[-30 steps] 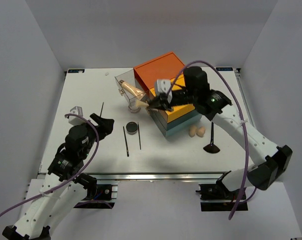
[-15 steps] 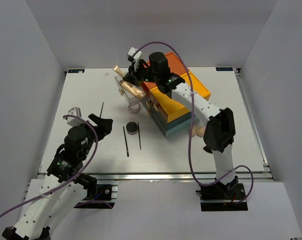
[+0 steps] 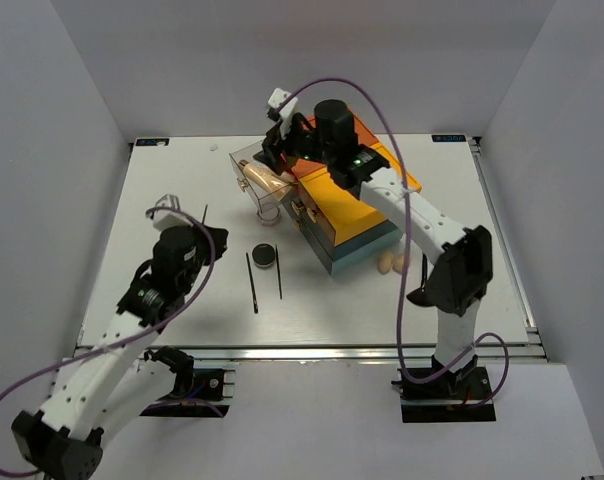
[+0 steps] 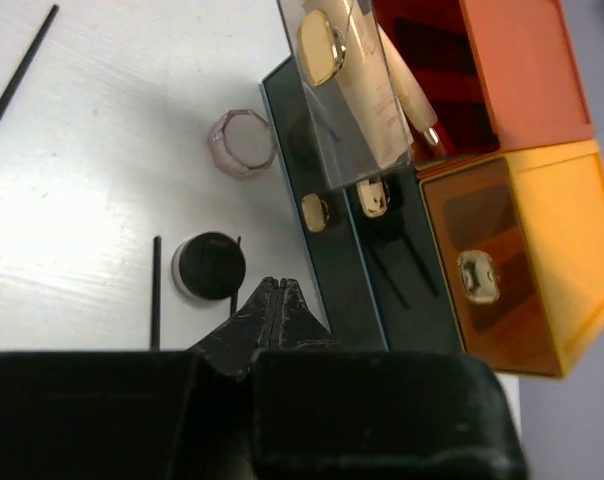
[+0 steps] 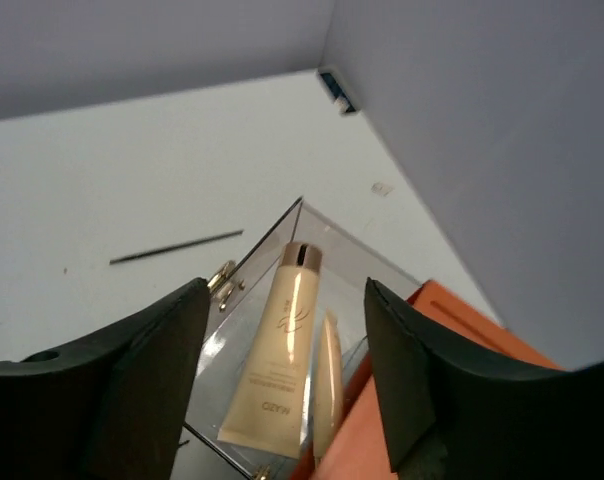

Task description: Organize the makeup

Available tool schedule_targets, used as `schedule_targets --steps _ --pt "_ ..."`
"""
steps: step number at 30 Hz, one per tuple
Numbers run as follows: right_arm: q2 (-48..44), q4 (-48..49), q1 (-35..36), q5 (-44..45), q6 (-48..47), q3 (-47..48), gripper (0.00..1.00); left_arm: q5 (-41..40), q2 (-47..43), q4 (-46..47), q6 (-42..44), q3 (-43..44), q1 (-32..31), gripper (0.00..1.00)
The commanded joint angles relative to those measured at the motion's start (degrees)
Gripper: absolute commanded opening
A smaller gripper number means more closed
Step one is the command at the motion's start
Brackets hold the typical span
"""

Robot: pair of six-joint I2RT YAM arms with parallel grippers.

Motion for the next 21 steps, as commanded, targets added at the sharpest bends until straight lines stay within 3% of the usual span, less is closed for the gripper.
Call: schedule_targets --steps 1,2,3,4,5,6,8,14,21 --pt "-11.0 5.0 -1.4 1.7 0.6 -3.3 0.66 0.0 8.1 7.4 -2.3 4.2 0.2 0.0" --pt "-15.6 7.3 -1.5 5.0 0.8 -6.2 0.61 0.7 10.5 8.4 -4.2 4.9 1.3 0.0" --pt "-17.9 9.1 -1.5 8.6 1.3 -9.2 0.44 1.8 12.7 10.4 -5.5 6.3 2.3 0.0" --pt "-19.8 11.9 -2.7 12.4 1.8 -12.1 0.38 4.4 17.2 11.2 -7.1 6.9 3.5 0.0" --pt "-23.2 12.1 -3.8 11.8 2.6 -16.4 0.32 6.1 19.2 12.1 -10.3 7.4 6.3 0.0" --pt "-24.8 11.9 -6.8 10.9 3.6 -18.2 0.17 9.0 22.9 14.0 -12.0 8.1 7.7 0.0" --pt "-29.1 11.8 -10.0 9.8 6.5 -23.2 0.0 11.8 26.3 16.1 -15.2 8.9 10.9 0.0" --pt "-40.7 13.3 -19.1 8.8 7.3 -37.1 0.0 21.8 42.0 19.6 -13.6 20.5 12.5 0.0" --pt "-49.6 12.2 -23.3 7.9 7.0 -49.3 0.0 31.3 49.9 27.0 -14.5 25.3 12.5 0.0"
